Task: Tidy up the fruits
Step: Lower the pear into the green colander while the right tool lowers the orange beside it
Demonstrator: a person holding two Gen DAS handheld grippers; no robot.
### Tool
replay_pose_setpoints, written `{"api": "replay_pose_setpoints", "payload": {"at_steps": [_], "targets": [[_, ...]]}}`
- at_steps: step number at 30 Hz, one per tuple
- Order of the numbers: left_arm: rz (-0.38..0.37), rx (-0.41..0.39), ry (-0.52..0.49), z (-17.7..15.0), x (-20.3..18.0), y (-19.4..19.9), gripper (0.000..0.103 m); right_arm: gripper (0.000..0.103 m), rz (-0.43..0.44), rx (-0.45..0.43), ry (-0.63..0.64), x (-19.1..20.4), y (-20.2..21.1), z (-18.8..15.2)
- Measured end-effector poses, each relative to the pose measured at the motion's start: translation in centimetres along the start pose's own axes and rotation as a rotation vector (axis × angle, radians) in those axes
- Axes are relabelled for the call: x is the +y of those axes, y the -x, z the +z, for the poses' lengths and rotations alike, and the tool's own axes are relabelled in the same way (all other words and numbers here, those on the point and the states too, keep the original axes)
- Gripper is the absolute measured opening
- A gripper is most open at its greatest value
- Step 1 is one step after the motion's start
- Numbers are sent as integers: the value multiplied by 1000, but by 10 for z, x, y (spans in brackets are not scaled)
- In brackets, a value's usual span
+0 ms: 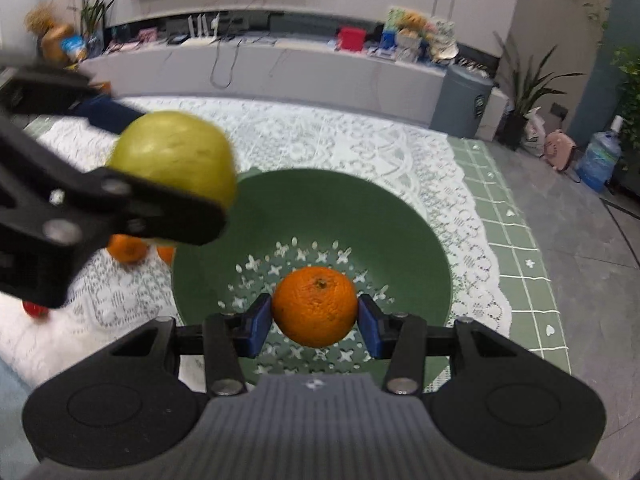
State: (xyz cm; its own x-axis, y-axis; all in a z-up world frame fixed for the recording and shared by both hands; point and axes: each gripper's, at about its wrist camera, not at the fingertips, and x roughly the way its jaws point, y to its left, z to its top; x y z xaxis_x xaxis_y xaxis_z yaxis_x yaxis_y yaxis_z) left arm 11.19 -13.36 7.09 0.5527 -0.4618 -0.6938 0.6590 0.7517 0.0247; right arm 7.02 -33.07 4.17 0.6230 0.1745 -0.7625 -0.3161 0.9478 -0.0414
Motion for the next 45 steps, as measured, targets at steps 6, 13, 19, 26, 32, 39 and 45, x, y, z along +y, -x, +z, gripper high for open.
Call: {"api": "replay_pose_setpoints", "payload": {"at_steps": [6,13,19,26,32,39,45], "targets": [[-30,121,-77,18,-4,-40,84,44,66,62,-16,-6,-18,2],[-50,256,-152,28,-6,-70,84,44,109,93,-100,-19,-28,3],[-81,358,-207,32,-6,-88,84,44,114,129,-88,-14,-34,3],[-90,475,-246,33,-8,-109,84,44,126,178,-47,-5,-40,2],[-66,539,-258,29,-7,-128,84,44,148,192,-63,-8,-41,-1],[-31,622,-230,22,2,-146,84,44,152,175,-57,-6,-34,0],[-30,627,-225,23,2,-150,84,44,150,172,-57,-8,-36,-1]]}}
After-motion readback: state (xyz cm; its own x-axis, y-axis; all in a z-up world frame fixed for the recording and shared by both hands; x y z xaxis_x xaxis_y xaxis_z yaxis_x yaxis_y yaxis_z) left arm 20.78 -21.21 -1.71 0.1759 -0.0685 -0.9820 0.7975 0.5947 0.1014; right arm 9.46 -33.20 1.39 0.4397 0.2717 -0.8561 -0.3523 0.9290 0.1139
